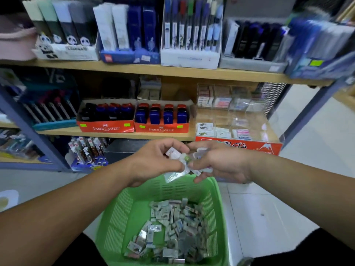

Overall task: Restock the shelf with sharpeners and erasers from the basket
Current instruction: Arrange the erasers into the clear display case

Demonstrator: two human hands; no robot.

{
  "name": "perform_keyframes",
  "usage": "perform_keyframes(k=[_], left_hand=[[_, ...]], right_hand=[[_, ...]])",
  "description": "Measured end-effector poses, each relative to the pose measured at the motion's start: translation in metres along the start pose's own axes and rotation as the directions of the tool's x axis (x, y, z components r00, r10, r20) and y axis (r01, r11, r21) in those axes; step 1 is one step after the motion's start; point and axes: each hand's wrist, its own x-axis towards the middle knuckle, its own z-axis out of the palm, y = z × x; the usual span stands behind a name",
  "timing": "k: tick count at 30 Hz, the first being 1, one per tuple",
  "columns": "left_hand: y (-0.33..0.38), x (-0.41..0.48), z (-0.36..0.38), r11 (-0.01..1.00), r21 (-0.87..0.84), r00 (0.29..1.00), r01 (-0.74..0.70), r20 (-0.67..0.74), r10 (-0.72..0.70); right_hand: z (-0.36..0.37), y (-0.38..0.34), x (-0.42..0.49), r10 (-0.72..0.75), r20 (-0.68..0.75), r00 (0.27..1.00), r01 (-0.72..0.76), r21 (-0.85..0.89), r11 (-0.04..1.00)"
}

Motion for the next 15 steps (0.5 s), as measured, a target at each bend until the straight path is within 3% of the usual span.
perform_keyframes(k=[3,7,15], left_hand=[[0.001,0.014,0.004,0.996,-0.093,1.0,0.008,-0.013,-0.01],[0.0,0.03,0.0,0.974,-0.223,0.996,0.043,0.081,-0.026],[0.006,0.061,-0.003,0.988,-0.149,0.997,0.025,0.075,-0.014]], right_hand=[[-0.006,0.0,-0.001,-0.014,-0.093,0.996,0.017,0.038,0.999],[-0.017,0.009,0.005,-0.053,-0.137,0.989,0.074,0.156,0.985],[-0.043,0.004,0.021,-0.044,-0.131,0.99,0.077,0.261,0.962]])
